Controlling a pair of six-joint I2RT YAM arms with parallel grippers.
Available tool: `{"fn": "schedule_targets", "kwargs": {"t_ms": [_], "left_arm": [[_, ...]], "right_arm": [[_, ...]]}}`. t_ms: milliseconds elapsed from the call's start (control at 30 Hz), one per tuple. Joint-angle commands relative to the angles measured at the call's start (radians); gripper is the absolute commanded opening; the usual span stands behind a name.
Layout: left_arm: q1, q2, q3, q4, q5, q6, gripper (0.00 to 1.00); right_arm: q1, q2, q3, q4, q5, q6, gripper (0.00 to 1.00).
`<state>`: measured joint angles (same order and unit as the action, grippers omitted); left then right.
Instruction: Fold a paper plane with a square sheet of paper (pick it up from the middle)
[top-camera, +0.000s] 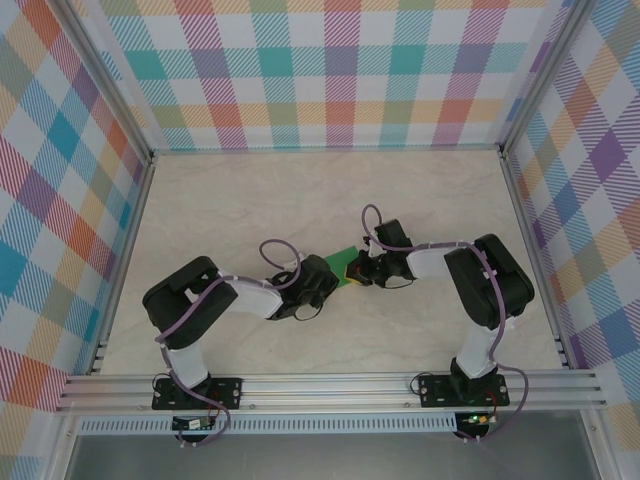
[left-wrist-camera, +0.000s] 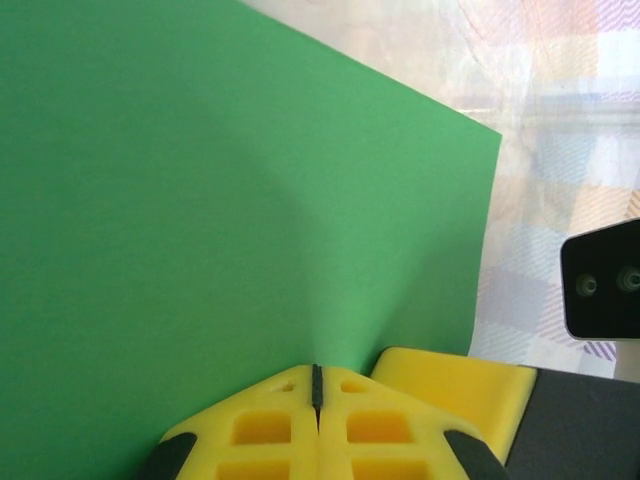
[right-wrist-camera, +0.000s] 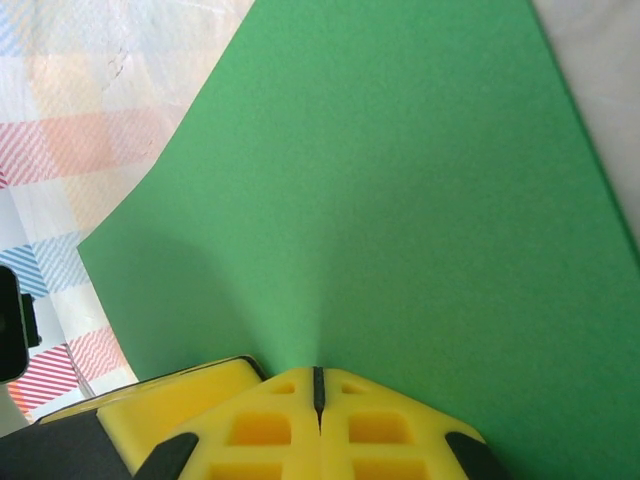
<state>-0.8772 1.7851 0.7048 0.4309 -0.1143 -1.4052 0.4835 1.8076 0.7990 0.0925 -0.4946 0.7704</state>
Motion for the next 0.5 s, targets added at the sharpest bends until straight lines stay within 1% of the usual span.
{"fn": "schedule_targets", "kwargs": {"t_ms": [0, 167, 467], "left_arm": [[-0.018, -0.036, -0.101, -0.128, -0.067, -0.047, 0.0], [-0.018, -0.124, -0.175, -0.19, -0.124, -0.056, 0.0], [-0.003, -0.238, -0.275, -0.264, -0.172, -0.089, 0.0]], "right_arm": [[-0.002, 0.062, -0.023, -0.132, 0.154, -0.022, 0.0], [-0.002, 0.062, -0.019, -0.159, 0.179, -0.032, 0.0], [-0.002, 0.056, -0.011, -0.195, 0.2, -0.046, 0.0]]}}
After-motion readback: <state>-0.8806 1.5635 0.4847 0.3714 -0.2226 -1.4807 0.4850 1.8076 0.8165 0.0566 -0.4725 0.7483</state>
